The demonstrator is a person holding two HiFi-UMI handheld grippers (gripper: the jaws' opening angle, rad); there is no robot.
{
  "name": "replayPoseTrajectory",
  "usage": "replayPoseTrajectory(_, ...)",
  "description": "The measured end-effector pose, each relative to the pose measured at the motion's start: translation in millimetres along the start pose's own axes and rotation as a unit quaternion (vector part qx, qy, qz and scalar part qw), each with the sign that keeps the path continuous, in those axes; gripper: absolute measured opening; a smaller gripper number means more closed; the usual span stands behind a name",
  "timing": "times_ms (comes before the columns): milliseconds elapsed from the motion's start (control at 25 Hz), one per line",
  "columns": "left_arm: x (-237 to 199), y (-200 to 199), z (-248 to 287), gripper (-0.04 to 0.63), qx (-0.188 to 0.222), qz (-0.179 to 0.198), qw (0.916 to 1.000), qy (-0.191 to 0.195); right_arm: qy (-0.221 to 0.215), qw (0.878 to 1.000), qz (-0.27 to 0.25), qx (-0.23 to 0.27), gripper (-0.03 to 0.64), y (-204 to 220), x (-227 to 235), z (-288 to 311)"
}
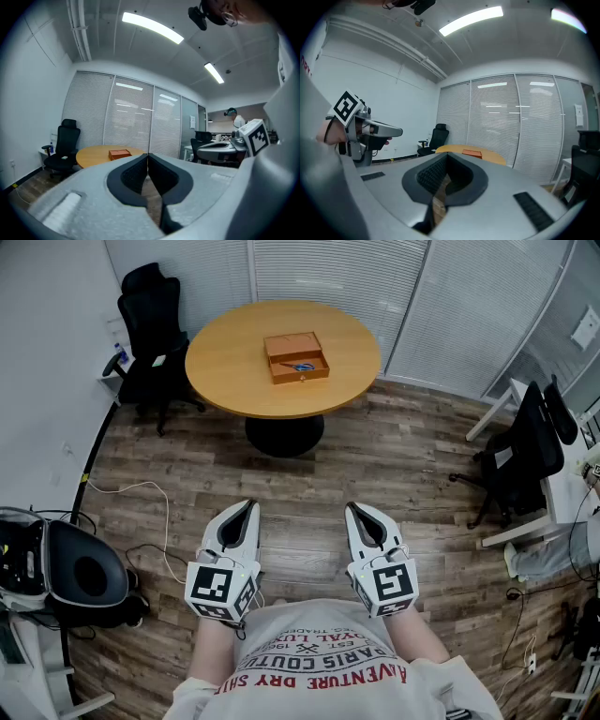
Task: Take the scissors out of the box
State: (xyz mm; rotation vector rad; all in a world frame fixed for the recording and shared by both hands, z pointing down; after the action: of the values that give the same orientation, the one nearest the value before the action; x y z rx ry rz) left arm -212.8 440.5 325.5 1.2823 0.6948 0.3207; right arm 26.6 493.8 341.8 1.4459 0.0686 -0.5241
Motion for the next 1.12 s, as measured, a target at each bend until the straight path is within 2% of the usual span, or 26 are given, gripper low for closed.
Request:
replayPoseTrajectory(240,-13.5,-5.8,7.1,0.011,0.002,0.0,1.0,0.006,-0.001,1.0,0.0,-0.003,0.005,-4.7,-2.2,17.6)
replayPoseTrajectory(520,-49.9,-11.9,9.0,0.011,-0.004,-0.007,0.9999,0.008,0.012,0.999,0.046,0.012,0.006,-14.5,-13.8,43.2)
replayPoseTrajectory(880,-109.1,-16.0,10.0,0.011,-0.012,-0.031,0.9994,0.011,0.015,0.999,0.046,-0.016,0.006,-22.5,-46.6,81.5)
replayPoseTrajectory(1120,-117.3,-2.3,15.4,0.011,-0.017,-0.023,0.9996,0.008,0.014,0.998,0.062,0.004,0.006,-12.8,-49.8,89.4)
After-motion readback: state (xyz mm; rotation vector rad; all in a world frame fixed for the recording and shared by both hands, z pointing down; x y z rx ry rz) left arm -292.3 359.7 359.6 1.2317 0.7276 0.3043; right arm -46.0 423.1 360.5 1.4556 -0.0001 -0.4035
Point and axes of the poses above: the fingertips, and each gripper's own axes: z forward along the fingers, x to its right, y out of its underside, the point moved 9 cm from there along -z, backward along the fingers, and after that the axes turned 15 degrees about -z, right-handed, at the moved point
